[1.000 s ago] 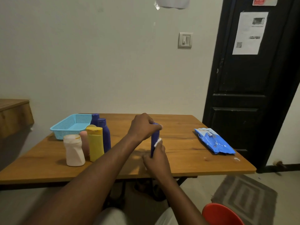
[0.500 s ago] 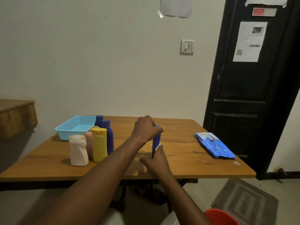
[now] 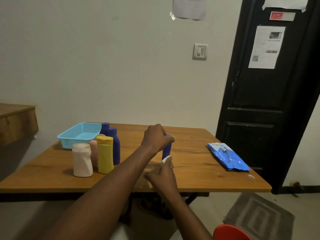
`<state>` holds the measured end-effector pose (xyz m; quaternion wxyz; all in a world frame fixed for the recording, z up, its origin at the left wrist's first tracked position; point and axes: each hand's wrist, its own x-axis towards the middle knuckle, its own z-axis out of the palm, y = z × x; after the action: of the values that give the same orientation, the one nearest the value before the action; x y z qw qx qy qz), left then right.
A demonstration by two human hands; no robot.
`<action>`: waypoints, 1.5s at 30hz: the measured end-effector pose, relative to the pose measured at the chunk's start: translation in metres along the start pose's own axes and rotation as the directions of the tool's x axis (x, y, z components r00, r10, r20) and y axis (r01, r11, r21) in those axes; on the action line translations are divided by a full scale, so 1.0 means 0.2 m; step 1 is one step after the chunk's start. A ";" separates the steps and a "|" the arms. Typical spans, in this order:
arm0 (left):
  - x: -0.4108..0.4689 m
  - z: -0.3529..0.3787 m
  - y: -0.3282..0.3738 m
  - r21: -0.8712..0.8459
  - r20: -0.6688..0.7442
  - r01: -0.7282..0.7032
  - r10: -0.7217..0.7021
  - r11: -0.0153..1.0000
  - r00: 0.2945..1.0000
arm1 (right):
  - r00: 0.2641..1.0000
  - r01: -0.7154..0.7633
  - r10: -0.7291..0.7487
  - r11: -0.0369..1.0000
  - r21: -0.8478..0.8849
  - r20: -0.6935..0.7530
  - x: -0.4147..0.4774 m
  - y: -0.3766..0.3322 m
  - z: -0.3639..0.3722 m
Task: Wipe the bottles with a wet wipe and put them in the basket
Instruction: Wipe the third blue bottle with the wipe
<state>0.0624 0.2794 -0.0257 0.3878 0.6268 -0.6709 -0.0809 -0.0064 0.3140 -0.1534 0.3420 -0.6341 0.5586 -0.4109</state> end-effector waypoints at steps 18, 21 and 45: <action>-0.01 -0.01 0.01 -0.014 -0.008 0.011 -0.011 1.000 1.000 | 0.993 0.109 -0.107 0.994 0.022 -0.053 -0.05 -0.08 0.00; -0.01 -0.01 0.01 -0.022 -0.020 0.007 -0.007 1.000 1.000 | 0.992 0.069 -0.061 0.995 0.073 -0.108 0.07 -0.12 -0.05; 0.00 0.00 -0.02 -0.036 -0.015 -0.026 0.025 0.999 1.000 | 0.993 0.085 -0.090 0.995 -0.059 -0.080 -0.02 -0.06 -0.05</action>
<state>0.0659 0.2781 -0.0289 0.4051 0.6117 -0.6744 -0.0834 -0.0099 0.3197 -0.1394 0.2824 -0.6498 0.5553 -0.4356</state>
